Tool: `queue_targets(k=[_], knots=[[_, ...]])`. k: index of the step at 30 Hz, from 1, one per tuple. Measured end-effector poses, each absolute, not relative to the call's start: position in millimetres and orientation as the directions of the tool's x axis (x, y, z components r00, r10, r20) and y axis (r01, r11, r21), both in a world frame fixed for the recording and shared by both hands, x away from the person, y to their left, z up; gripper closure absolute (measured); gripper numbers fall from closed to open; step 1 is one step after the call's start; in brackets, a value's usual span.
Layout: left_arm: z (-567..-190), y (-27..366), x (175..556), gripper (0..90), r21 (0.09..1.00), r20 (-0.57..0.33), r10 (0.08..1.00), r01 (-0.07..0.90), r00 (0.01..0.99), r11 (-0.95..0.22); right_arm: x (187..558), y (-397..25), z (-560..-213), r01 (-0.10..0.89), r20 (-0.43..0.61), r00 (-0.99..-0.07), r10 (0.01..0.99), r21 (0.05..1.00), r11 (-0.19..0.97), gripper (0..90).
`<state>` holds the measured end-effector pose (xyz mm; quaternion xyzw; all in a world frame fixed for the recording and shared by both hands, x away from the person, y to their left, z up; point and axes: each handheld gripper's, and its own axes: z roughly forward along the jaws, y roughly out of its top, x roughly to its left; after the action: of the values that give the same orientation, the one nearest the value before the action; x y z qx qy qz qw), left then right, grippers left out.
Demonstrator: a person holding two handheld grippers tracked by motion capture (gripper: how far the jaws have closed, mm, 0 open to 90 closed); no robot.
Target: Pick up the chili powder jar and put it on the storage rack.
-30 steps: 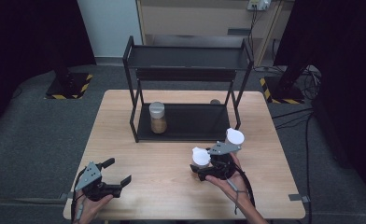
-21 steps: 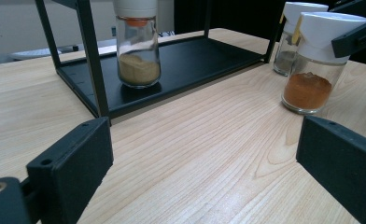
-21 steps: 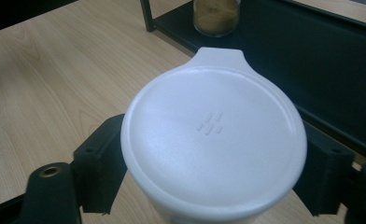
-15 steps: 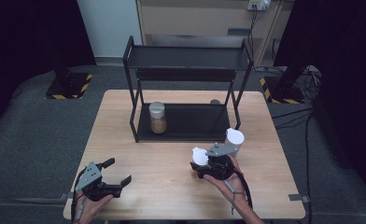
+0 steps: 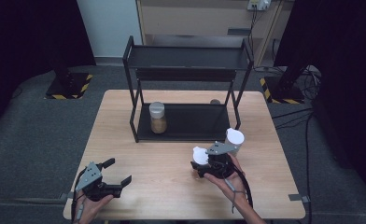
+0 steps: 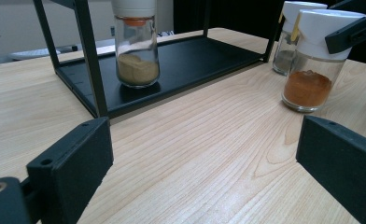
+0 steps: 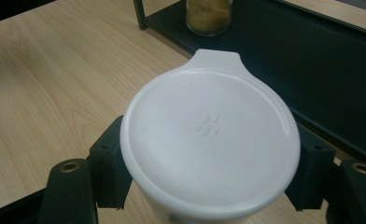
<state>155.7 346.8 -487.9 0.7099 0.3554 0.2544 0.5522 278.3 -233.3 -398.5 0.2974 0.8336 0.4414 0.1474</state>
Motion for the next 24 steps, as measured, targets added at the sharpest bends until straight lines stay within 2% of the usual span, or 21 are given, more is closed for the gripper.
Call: queue_targets(k=[24], knots=[[-488.1, 346.9, 156.0, 2.9, 0.965, -0.033, 0.785, 0.224, 0.618, -0.136, 307.8, -230.4, -344.7, 0.268, -0.035, -0.831, 0.556, 0.849, 0.455, 31.0]])
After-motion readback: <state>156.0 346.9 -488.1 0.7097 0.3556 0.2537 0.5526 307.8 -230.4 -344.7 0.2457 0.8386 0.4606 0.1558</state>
